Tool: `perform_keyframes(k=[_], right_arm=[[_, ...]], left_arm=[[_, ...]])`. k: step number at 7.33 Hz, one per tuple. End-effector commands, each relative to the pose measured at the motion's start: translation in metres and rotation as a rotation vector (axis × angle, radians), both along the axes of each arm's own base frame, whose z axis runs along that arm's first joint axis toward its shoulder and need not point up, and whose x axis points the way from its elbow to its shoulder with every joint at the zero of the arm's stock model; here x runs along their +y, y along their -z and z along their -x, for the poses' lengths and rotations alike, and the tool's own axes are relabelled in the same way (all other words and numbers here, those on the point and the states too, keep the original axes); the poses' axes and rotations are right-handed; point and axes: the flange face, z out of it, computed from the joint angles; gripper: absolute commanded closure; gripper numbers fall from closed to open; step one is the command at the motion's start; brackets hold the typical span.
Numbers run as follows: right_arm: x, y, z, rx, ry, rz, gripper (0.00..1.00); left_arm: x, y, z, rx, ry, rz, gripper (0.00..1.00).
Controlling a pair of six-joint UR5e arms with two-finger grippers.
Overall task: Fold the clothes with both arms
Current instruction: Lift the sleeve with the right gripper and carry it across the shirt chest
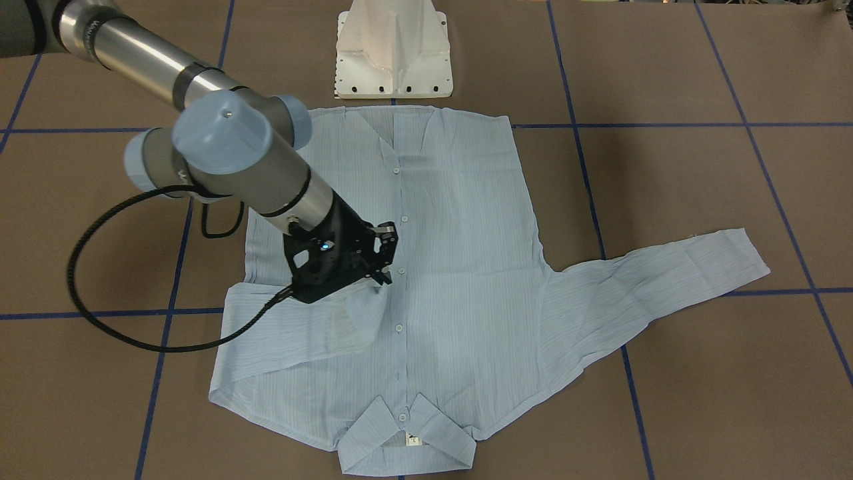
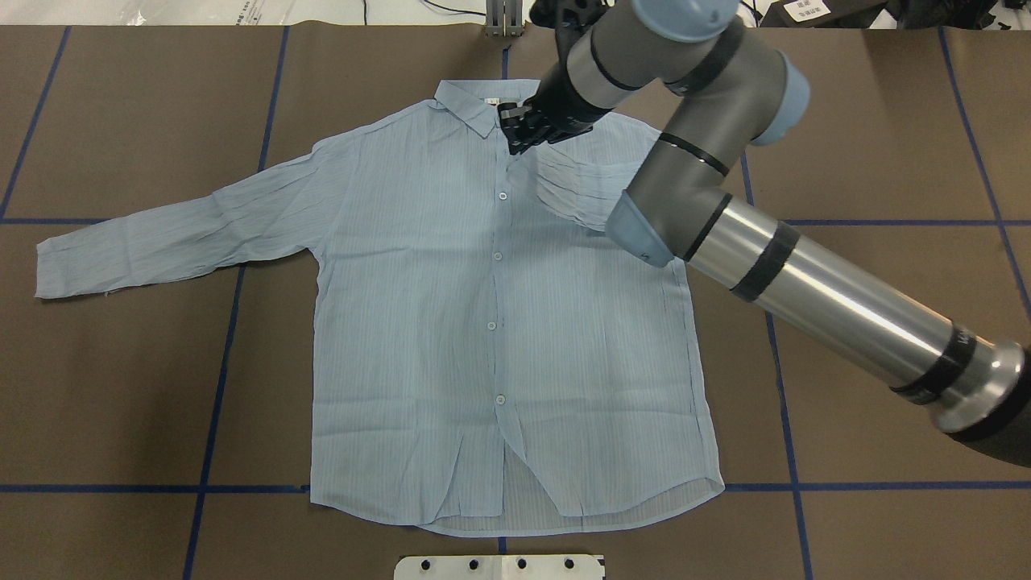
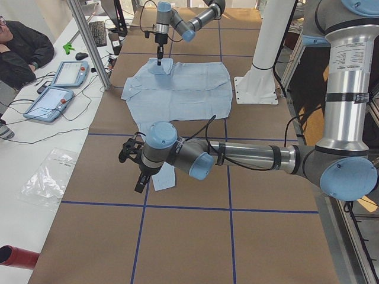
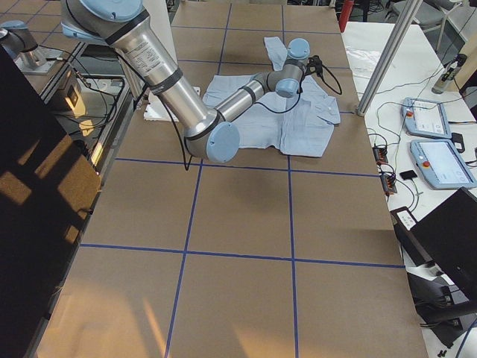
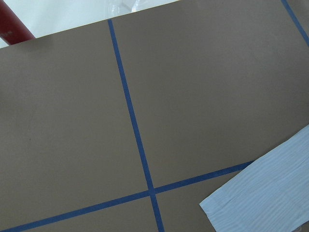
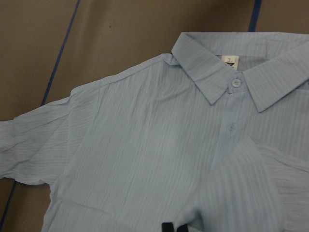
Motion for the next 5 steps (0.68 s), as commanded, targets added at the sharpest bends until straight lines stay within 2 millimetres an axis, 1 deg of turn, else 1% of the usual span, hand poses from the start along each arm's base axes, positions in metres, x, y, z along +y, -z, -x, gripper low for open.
perform_keyframes(k=[1, 2, 3, 4, 5], right_arm=[[0.008, 0.014, 0.054, 0.037, 0.003, 0.003, 1.0], [0.008, 0.007, 0.064, 0.053, 0.009, 0.014, 1.0], [0.011, 0.009, 0.079, 0.069, -0.005, 0.007, 1.0], [0.013, 0.014, 0.099, 0.088, -0.011, 0.005, 1.0], [0.018, 0.024, 0.12, 0.1, -0.01, 0.003, 0.63]], left_arm=[[0.008, -0.006, 0.0, 0.0, 0.0, 0.01, 0.0], [0.009, -0.007, 0.0, 0.0, 0.0, 0.013, 0.0], [0.008, -0.009, -0.001, -0.001, -0.003, 0.015, 0.0], [0.008, -0.009, -0.001, -0.001, -0.003, 0.015, 0.0], [0.009, -0.006, -0.001, 0.0, -0.002, 0.012, 0.0]])
